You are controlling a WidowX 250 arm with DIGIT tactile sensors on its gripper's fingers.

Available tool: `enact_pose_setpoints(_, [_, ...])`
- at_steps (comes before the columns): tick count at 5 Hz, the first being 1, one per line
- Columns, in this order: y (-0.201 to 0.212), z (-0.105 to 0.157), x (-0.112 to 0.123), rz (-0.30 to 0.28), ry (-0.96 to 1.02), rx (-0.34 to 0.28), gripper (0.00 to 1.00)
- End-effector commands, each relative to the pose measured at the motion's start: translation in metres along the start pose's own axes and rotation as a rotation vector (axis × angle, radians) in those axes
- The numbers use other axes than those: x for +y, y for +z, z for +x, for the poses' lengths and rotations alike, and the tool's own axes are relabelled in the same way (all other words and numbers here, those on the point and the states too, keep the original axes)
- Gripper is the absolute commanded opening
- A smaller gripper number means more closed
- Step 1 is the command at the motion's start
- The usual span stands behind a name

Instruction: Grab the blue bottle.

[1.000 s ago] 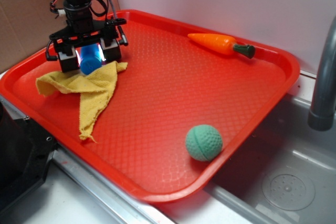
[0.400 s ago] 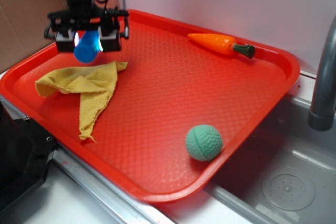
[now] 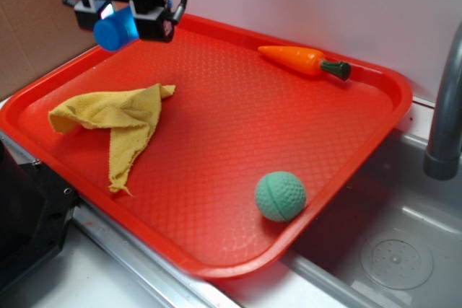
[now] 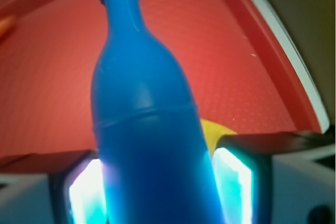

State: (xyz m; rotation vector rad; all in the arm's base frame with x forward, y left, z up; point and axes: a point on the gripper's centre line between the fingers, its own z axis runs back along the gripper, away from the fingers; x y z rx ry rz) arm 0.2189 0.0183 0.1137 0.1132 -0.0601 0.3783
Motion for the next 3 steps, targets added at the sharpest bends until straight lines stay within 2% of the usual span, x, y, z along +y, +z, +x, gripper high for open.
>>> enact_pose_setpoints(1, [0.070, -0.029, -0.007, -0.118, -0.304, -0.078, 0.00])
enact_pose_setpoints(2, [0.080, -0.037, -0.004, -0.145, -0.334, -0.069, 0.00])
enact_pose_setpoints(3, [0.079, -0.037, -0.006, -0.155, -0.374, -0.022, 0.00])
